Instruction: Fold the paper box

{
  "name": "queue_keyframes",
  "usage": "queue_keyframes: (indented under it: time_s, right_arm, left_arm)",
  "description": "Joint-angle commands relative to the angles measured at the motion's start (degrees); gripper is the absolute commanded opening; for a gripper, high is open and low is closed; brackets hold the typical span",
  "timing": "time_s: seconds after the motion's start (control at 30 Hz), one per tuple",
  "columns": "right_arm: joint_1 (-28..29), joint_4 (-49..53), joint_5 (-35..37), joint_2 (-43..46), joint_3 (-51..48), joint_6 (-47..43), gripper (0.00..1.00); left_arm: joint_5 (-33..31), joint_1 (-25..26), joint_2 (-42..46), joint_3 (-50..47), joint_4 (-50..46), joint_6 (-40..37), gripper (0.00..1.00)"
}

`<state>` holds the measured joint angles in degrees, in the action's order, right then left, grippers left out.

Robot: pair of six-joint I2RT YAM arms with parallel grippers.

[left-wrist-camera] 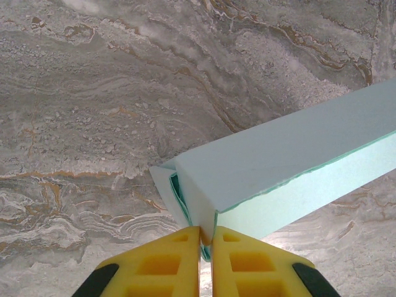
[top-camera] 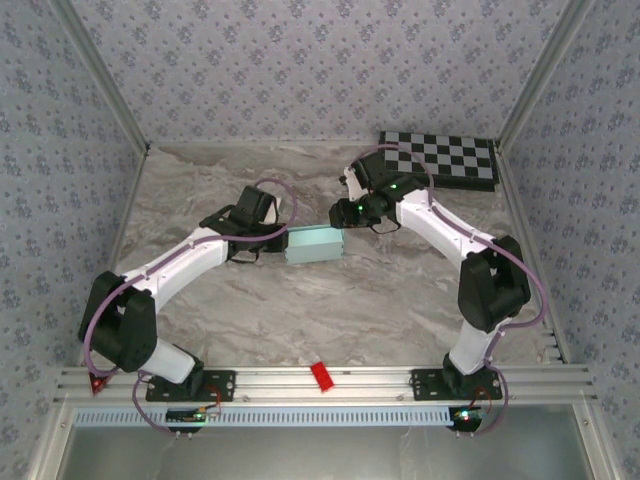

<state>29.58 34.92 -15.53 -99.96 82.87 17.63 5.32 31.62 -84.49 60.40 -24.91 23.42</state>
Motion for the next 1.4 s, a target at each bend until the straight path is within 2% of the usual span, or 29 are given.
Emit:
queue_keyframes:
  time_s: [0.0,0.47,0.73,0.9,1.0,1.1,1.23,1.37]
  right_arm:
    - [-0.32,0.68,-0.92,-0.94,-0.13,0.66,0.42]
    - [-0.32,-0.23,-1.15,-0.08,-5.91,1.29,0.42]
    - [-0.32,-0.23,-0.86,0.42,-7.1,1.86,0.42]
    - [-0.32,-0.22,-0.58,0.29,-6.87,2.15,0.42]
    - [-0.36,-0.22,-0.57,0.19,-6.9,2.15,0.41]
    - [-0.24,-0.28,-0.49,0.18,-6.94,2.18,0.42]
    - [-0.23,-0.27,-0.48,0.17,-7.03,2.14,0.41]
    - [-0.15,-0.2,-0.61,0.14,-7.29,1.97,0.42]
  left_arm:
    - [0.48,0.35,-0.02,0.69,-0.76,-0.3,0.12]
    - [0.74,0.32,0.11,0.92,-0.93,-0.29,0.12]
    - [1.89,0.37,3.74,0.84,0.19,-1.32,0.3]
    - [4.77,0.37,7.95,-1.55,4.37,-1.59,0.34]
    - [4.02,0.08,9.9,-3.44,7.52,0.27,0.41]
    - [1.41,-1.4,9.32,-3.38,7.06,4.01,0.43]
    - [1.97,-3.09,6.72,-2.03,5.94,6.38,0.44]
    - [2.3,-3.15,4.65,-1.01,5.68,7.23,0.52]
